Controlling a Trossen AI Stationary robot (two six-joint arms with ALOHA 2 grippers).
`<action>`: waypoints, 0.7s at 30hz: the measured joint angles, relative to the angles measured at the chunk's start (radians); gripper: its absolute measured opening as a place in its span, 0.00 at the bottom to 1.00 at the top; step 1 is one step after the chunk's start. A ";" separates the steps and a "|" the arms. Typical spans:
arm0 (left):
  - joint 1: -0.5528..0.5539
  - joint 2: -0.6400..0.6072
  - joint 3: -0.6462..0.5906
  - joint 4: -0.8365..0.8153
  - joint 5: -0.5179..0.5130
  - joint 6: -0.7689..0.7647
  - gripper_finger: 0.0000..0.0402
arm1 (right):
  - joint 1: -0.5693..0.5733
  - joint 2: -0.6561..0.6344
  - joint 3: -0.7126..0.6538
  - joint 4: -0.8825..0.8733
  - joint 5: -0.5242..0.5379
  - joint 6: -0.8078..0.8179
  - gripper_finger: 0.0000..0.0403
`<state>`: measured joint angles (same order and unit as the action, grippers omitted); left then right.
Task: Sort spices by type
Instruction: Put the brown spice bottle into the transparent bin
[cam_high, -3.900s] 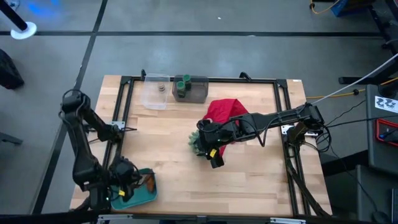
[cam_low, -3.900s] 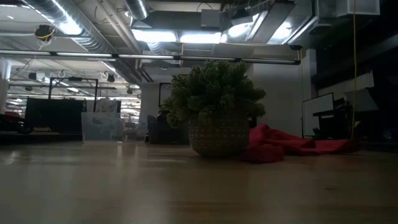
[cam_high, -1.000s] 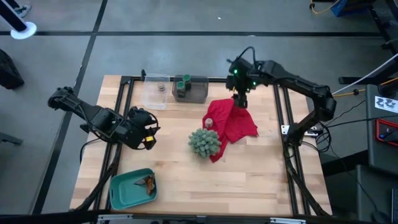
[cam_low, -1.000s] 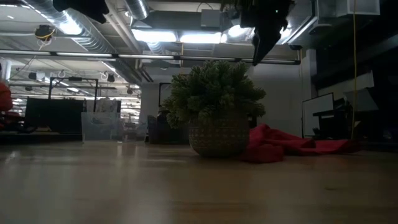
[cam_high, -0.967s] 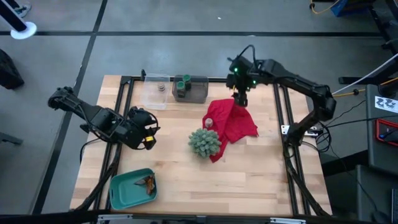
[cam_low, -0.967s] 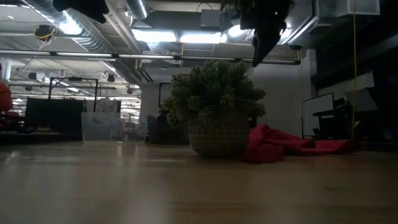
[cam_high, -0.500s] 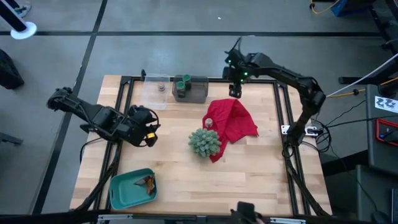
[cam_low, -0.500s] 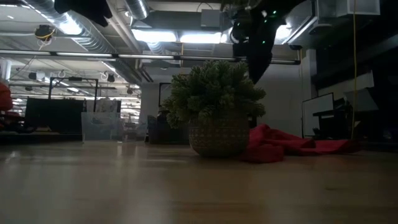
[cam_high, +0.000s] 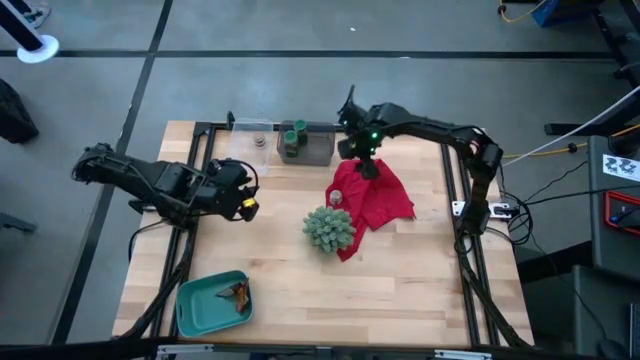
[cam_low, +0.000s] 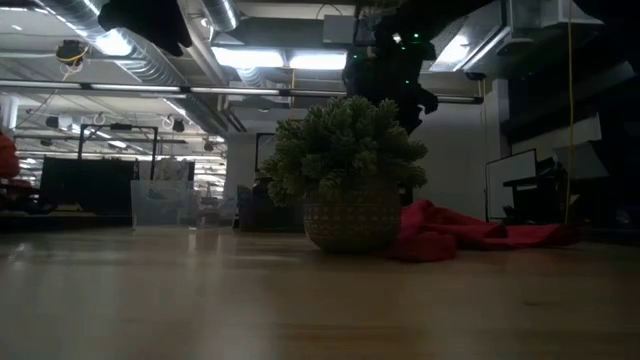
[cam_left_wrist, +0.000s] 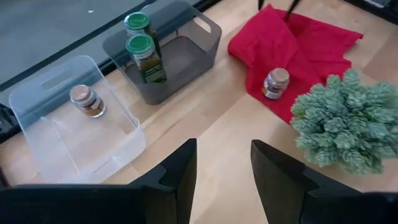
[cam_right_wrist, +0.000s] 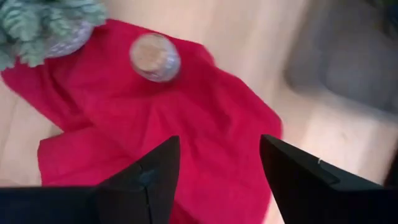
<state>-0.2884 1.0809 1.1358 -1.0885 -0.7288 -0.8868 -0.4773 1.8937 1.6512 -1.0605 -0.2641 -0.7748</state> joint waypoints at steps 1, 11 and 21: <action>0.006 0.000 0.000 0.000 0.000 0.001 0.34 | 0.013 0.007 0.000 0.005 0.000 -0.021 0.55; 0.062 0.000 0.000 0.000 0.001 0.026 0.34 | 0.148 0.022 0.000 0.020 -0.008 -0.153 0.55; 0.107 0.000 0.000 0.000 0.031 0.060 0.34 | 0.231 0.104 0.000 0.059 0.018 -0.201 0.55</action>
<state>-0.1817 1.0809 1.1358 -1.0880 -0.6982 -0.8268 -0.2463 1.9979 1.6512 -1.0015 -0.2458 -0.9758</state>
